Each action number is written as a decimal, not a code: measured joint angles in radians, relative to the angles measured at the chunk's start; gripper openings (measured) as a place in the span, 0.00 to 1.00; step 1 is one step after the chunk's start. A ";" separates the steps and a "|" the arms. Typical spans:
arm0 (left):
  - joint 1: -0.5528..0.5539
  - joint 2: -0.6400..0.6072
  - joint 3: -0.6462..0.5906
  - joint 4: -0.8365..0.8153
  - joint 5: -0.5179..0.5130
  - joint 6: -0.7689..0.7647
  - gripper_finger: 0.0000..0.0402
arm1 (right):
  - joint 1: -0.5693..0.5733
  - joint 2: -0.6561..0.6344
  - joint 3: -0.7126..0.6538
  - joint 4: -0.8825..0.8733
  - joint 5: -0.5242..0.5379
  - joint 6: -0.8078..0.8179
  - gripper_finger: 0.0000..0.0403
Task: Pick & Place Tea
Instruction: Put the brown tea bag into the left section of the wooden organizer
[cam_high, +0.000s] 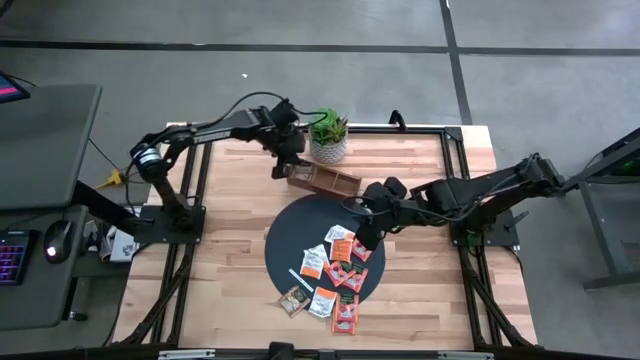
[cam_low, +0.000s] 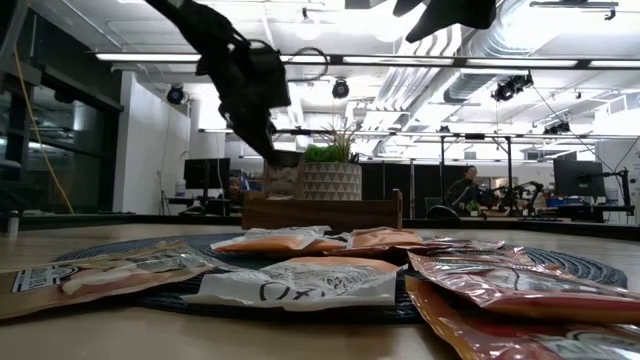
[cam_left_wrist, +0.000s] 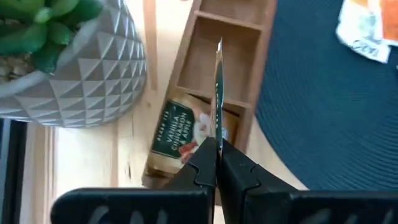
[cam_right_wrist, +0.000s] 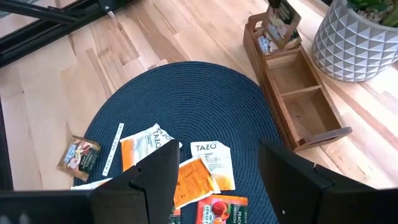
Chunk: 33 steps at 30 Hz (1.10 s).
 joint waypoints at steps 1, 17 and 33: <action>0.000 0.010 0.010 -0.022 -0.002 0.000 0.00 | 0.000 0.000 0.000 0.000 0.000 0.004 0.52; -0.001 0.060 0.043 -0.069 -0.086 0.034 0.00 | -0.001 0.000 0.000 0.000 0.016 0.008 0.52; -0.001 0.060 0.043 -0.038 -0.072 0.048 0.00 | -0.001 0.001 0.000 0.000 0.022 0.020 0.52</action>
